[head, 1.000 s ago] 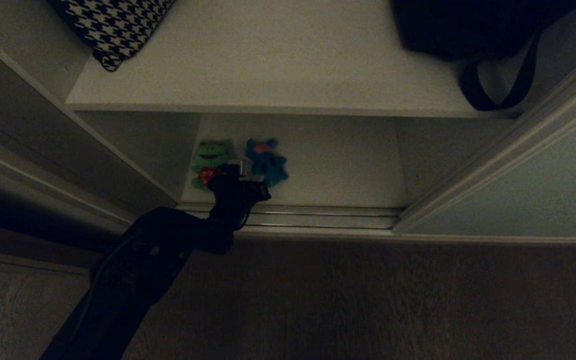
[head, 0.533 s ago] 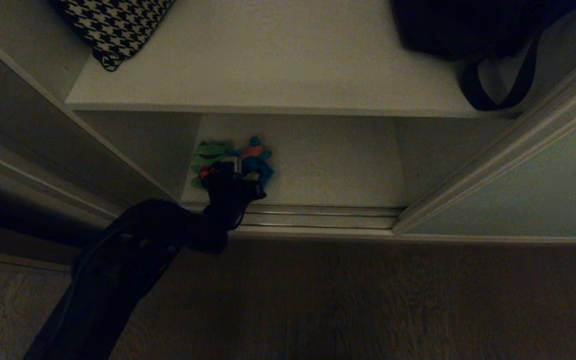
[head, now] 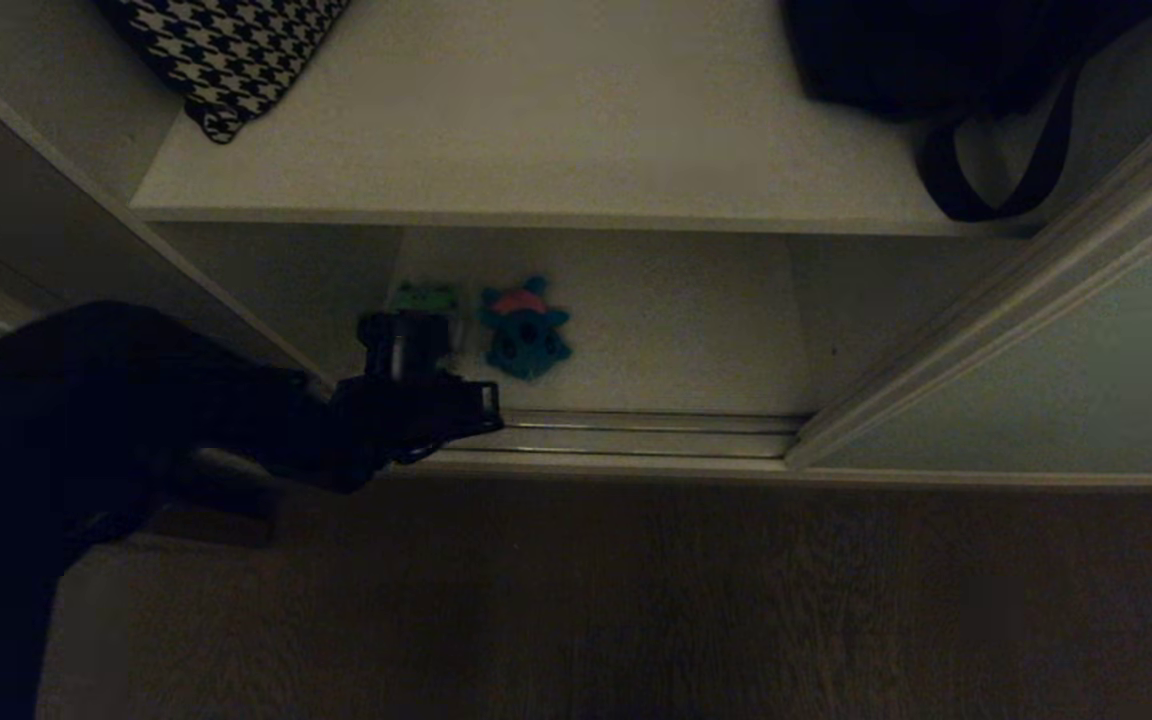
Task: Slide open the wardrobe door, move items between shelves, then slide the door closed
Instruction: Place the blue doll on the lower shelf, then close the door
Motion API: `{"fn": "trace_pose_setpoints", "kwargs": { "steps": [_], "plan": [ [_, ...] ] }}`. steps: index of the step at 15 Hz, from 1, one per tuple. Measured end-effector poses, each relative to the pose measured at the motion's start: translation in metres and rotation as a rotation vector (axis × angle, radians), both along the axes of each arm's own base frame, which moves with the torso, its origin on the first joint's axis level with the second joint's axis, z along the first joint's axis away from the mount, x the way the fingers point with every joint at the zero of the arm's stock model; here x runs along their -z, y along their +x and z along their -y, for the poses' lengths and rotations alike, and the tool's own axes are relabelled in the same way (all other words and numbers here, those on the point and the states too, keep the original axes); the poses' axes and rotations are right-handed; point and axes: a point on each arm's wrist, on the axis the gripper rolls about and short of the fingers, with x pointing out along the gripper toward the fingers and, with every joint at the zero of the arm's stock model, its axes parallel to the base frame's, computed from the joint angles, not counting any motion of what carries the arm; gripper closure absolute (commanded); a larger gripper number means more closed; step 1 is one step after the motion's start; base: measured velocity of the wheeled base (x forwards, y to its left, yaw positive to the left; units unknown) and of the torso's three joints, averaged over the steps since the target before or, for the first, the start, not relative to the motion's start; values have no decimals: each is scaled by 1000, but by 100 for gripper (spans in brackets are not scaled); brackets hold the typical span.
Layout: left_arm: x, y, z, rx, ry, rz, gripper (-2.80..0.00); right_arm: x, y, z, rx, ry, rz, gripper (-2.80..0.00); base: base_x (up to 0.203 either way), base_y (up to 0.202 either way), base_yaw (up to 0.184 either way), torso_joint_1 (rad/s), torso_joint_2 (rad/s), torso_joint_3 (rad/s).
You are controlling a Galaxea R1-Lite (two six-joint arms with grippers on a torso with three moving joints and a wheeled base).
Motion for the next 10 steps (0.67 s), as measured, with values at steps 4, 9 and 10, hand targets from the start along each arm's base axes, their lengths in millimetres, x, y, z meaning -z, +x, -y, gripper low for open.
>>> {"fn": "trace_pose_setpoints", "kwargs": {
  "steps": [4, 9, 10],
  "plan": [
    [-44, -96, -29, -9, 41, -54, 0, 0, 0, 0, 0, 1, 0, 0, 0, 0, 0, 0, 0, 0],
    [-87, -219, -74, -118, 44, 79, 0, 0, 0, 0, 0, 0, 0, 0, 0, 0, 0, 0, 0, 0],
    [-94, -242, -85, -142, 41, 114, 0, 0, 0, 0, 0, 0, 0, 0, 0, 0, 0, 0, 0, 0]
  ]
}}
